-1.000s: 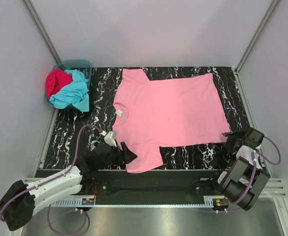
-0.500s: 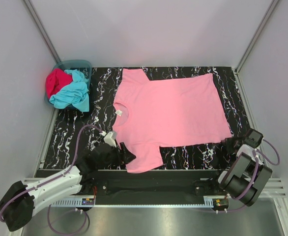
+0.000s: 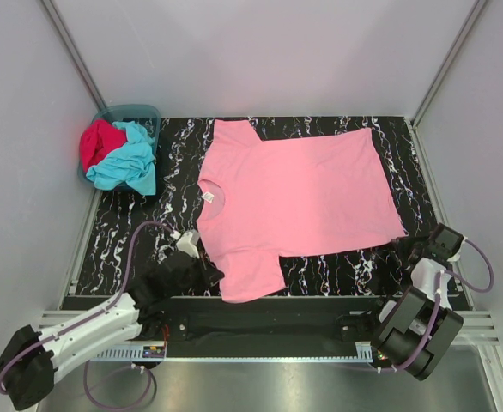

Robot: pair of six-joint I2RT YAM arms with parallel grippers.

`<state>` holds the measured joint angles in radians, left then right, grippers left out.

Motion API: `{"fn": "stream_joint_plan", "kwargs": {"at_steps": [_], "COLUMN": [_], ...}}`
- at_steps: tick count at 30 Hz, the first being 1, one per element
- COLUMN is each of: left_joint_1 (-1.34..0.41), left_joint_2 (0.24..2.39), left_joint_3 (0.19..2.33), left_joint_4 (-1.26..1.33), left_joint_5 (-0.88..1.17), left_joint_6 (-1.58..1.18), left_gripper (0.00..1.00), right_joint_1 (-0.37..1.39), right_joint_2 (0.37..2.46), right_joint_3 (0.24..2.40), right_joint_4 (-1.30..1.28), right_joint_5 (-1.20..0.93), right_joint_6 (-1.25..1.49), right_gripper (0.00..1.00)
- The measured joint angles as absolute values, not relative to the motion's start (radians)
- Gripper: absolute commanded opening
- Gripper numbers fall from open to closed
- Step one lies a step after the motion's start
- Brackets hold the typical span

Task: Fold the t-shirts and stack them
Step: Fold the tshirt

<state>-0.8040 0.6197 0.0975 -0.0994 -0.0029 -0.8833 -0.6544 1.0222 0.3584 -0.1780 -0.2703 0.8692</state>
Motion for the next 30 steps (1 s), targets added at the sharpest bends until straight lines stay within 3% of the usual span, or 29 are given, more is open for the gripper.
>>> {"fn": "stream_joint_plan", "kwargs": {"at_steps": [17, 30], "left_joint_1": [-0.804, -0.804], "left_joint_2": [0.372, 0.371], "left_joint_3": [0.228, 0.374], "left_joint_4": [-0.351, -0.449], "left_joint_5": [-0.134, -0.266], "left_joint_6": [-0.883, -0.866], "left_gripper": [0.00, 0.00], "right_joint_1": [-0.654, -0.612], "right_joint_2": [0.984, 0.951], "right_joint_3": [0.365, 0.408], "right_joint_4": [-0.215, -0.227], "right_joint_5": [-0.282, -0.308], "right_joint_6": [0.873, 0.890], "right_gripper": [0.00, 0.00]}}
